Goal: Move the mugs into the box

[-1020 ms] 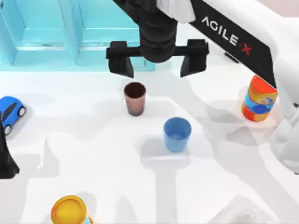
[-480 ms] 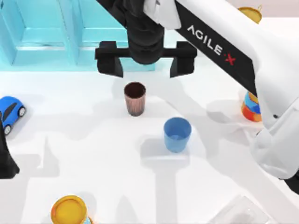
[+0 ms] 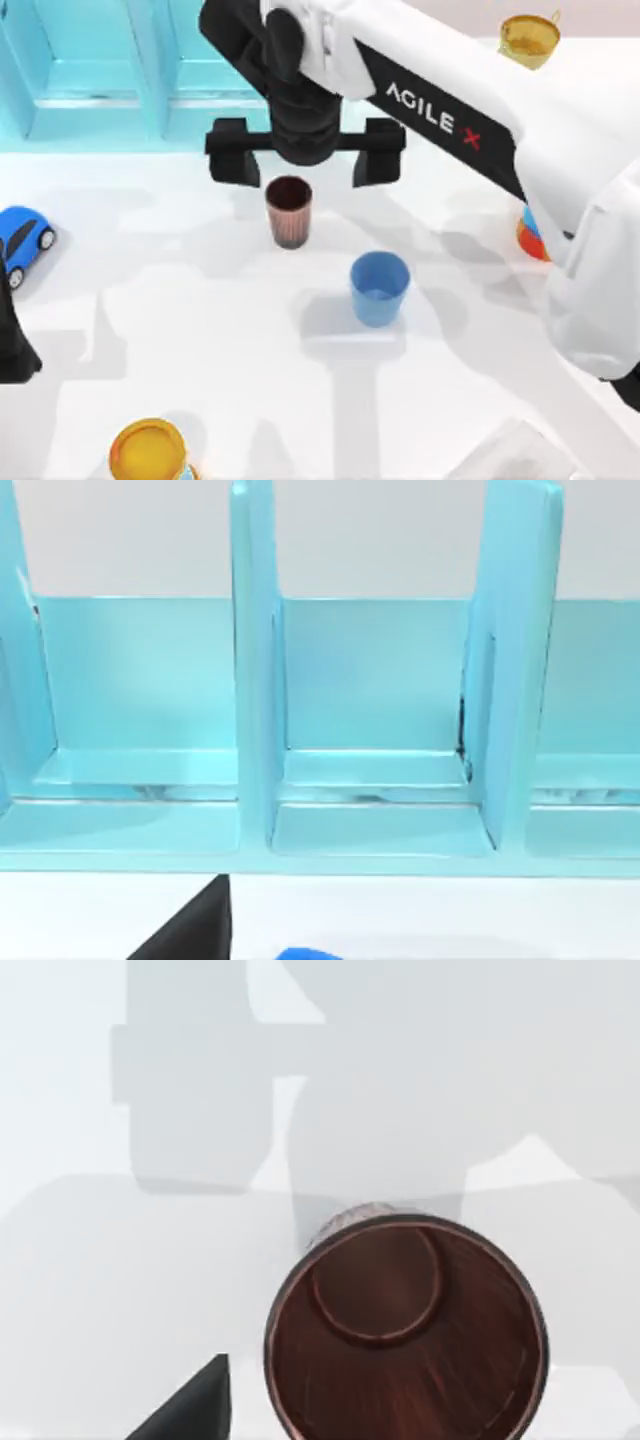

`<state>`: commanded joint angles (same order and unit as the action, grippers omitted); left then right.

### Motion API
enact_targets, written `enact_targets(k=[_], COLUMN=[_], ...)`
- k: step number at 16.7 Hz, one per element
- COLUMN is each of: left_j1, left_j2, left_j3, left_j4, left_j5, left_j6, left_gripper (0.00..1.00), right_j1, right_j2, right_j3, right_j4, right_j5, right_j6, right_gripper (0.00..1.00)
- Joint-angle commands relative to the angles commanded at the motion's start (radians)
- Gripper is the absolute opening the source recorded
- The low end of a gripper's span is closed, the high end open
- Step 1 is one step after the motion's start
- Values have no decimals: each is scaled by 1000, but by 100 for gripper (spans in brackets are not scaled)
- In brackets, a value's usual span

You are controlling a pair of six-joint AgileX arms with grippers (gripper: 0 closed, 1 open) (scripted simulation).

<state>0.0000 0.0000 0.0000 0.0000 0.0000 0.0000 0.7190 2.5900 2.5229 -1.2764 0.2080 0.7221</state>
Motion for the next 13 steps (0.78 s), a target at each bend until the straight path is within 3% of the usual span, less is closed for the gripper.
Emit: enact_targets(k=[4, 9, 13], left_j1=[0, 0, 0], left_j2=[0, 0, 0], left_j3=[0, 0, 0], left_j4=[0, 0, 0], left_j5=[0, 0, 0], left_j6=[0, 0, 0], left_gripper=[100, 100, 100], right_j1=[-13, -14, -14], right_j2=[11, 12, 12], right_j3=[-136, -146, -146], right_j4=[145, 155, 155], right_j5=[-3, -3, -3], right_j6=[-13, -14, -14], right_gripper=[100, 100, 70])
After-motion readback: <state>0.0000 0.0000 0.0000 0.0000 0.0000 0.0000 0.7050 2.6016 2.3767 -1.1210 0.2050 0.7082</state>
